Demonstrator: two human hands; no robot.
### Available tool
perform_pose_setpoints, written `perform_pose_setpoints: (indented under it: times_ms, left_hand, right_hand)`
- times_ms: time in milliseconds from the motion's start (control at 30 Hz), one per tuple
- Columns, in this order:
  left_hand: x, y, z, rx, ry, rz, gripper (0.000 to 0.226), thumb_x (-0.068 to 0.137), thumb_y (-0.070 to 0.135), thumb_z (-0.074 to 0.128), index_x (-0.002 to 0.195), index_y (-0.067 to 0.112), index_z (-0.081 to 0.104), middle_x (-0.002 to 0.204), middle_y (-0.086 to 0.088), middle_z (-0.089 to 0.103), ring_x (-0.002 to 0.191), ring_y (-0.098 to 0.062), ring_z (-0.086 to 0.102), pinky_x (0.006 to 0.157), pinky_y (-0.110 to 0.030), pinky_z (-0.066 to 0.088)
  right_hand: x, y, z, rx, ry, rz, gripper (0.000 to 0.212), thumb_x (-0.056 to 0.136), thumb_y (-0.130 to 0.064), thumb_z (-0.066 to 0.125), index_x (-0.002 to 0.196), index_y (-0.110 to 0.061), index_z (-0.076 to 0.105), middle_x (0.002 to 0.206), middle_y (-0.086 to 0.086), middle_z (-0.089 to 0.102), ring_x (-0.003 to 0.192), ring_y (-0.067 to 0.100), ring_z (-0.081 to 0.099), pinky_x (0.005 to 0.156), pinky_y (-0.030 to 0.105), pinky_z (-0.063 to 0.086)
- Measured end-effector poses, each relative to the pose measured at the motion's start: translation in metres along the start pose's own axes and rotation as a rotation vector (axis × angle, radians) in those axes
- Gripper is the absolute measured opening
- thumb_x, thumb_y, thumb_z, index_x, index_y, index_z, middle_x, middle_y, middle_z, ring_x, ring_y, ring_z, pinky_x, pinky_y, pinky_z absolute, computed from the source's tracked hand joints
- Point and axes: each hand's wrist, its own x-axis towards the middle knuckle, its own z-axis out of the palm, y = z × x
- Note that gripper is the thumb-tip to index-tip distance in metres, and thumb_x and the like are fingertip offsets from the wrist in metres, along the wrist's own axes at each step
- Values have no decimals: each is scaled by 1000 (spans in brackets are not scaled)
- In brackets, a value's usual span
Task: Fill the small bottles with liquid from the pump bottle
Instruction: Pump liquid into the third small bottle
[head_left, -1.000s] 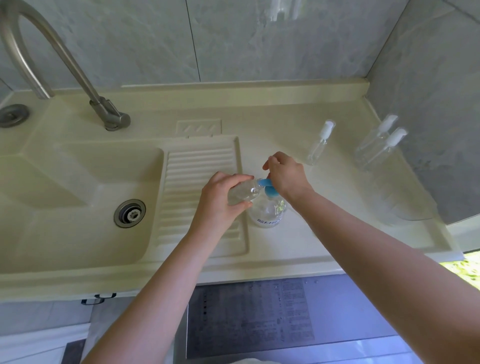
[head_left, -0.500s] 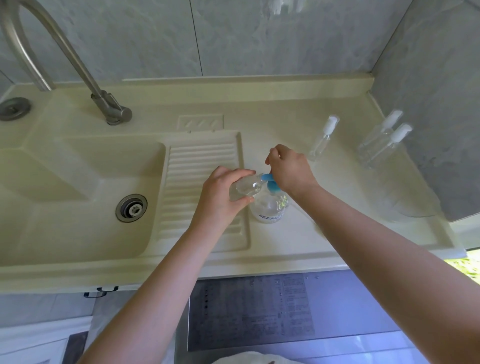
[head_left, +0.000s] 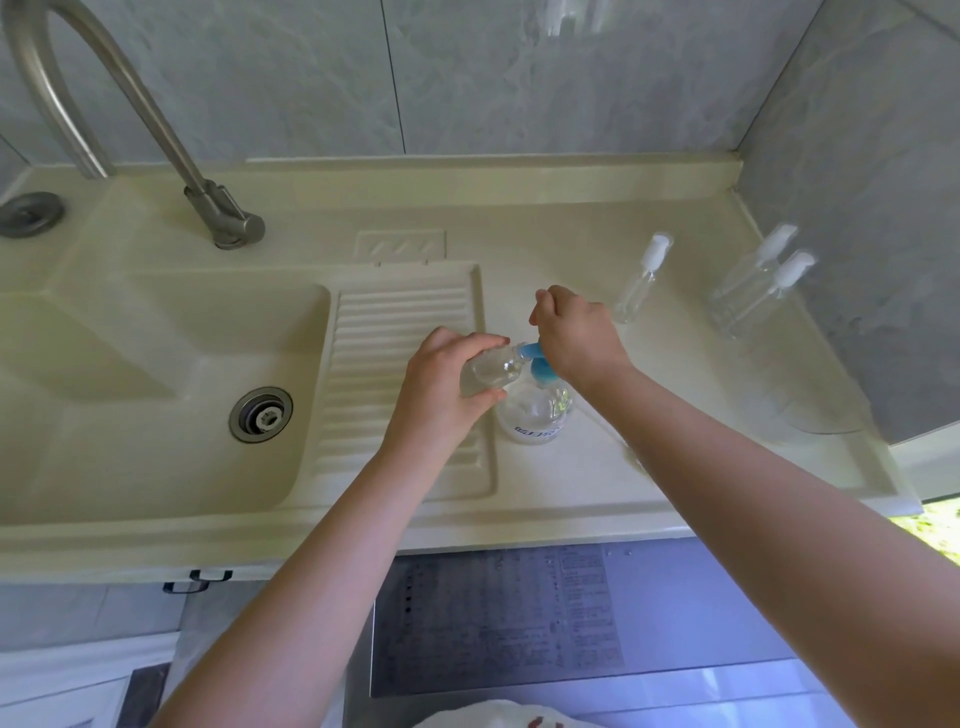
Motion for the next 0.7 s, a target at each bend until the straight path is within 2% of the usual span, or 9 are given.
perform_pose_setpoints:
  times_ms: [133, 300, 467, 600, 700]
  left_hand:
    - [0, -2, 1, 14, -10, -16, 55, 66, 11, 86, 117, 26, 69, 99, 5, 52, 93, -10, 55, 84, -1, 32]
    - [-1, 0, -1, -3, 6, -11, 55, 66, 11, 86, 117, 26, 70, 100, 4, 53, 93, -10, 55, 89, -12, 37]
    - [-1, -1, -2, 4, 7, -9, 55, 66, 12, 86, 117, 26, 70, 100, 4, 53, 93, -10, 55, 91, -17, 40]
    - [-1, -2, 3, 2, -7, -9, 55, 66, 11, 86, 116, 25, 70, 99, 3, 54, 88, -8, 53, 83, -1, 32]
    - [0, -3, 4, 2, -5, -18, 54, 65, 10, 86, 115, 24, 70, 99, 2, 55, 89, -9, 54, 83, 0, 31]
  right_hand:
    - [1, 1, 5, 1, 35, 8, 38, 100, -38, 25, 94, -14, 53, 98, 8, 65, 89, 38, 59, 76, 39, 49]
    - [7, -1, -4, 24, -33, 29, 51, 91, -55, 26, 98, -15, 57, 104, 10, 67, 94, 35, 61, 91, 45, 50]
    - [11, 0, -2, 10, -22, 5, 44, 94, -48, 31, 96, -14, 58, 102, 12, 67, 91, 36, 63, 89, 46, 52]
    - [7, 4, 6, -29, 68, 8, 38, 102, -38, 26, 103, -14, 55, 95, 14, 62, 86, 38, 57, 80, 43, 50]
    - [5, 4, 5, -44, 78, 12, 38, 102, -40, 26, 103, -15, 55, 97, 12, 63, 88, 39, 56, 79, 41, 48]
